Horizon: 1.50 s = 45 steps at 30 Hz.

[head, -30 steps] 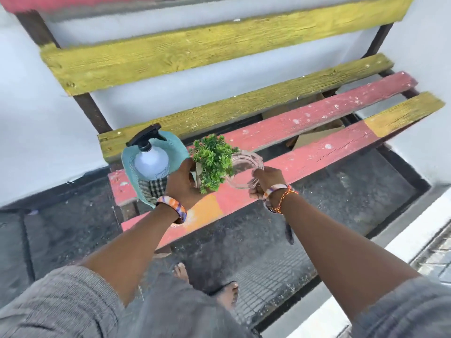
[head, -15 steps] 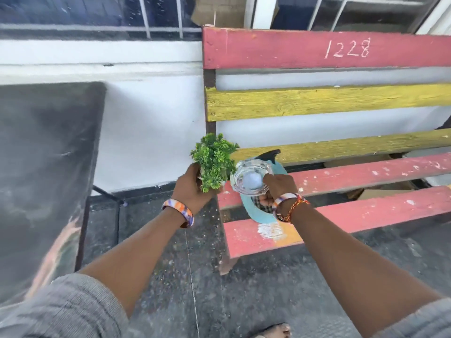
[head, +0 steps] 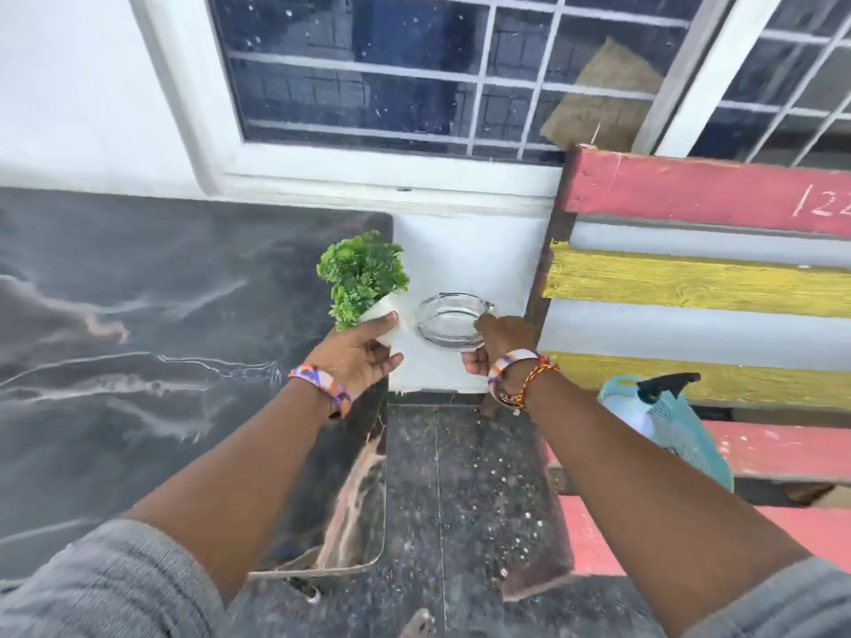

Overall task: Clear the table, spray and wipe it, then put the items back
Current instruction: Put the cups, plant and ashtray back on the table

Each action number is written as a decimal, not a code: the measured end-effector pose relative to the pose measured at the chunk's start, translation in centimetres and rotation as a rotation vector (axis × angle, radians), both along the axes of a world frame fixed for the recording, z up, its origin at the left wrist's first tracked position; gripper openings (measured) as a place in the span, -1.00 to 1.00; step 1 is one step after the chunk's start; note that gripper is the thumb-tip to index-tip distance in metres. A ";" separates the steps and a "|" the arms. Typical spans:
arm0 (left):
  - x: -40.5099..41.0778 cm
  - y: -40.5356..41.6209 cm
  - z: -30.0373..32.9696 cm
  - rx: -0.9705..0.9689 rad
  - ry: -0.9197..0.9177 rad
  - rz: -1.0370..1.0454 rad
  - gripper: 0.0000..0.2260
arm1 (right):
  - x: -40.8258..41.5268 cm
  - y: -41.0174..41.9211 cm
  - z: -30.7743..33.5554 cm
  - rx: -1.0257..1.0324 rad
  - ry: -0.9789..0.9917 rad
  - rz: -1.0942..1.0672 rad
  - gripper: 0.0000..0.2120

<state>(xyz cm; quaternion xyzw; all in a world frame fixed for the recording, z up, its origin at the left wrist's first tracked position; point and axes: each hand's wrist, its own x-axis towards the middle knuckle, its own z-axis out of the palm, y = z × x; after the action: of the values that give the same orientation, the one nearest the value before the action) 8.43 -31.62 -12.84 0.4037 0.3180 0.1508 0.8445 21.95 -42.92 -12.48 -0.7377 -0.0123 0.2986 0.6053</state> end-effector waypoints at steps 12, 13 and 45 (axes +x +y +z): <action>1.0 15.5 0.5 0.276 0.172 0.437 -0.71 | 1.9 15.8 0.1 -0.062 0.001 0.081 -0.77; 1.1 17.2 0.4 0.335 0.243 0.469 -0.65 | 2.1 17.1 0.1 -0.072 0.008 0.079 -0.73; 3.4 38.0 -4.8 1.145 0.745 0.123 -0.31 | 3.7 36.6 -4.5 -0.620 -0.542 -0.062 -0.67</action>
<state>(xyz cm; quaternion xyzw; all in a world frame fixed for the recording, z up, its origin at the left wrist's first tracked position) 11.84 6.41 -17.60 0.7927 0.4799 0.1937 0.3222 25.62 -6.36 -16.96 -0.9371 -0.0588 0.0646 0.3379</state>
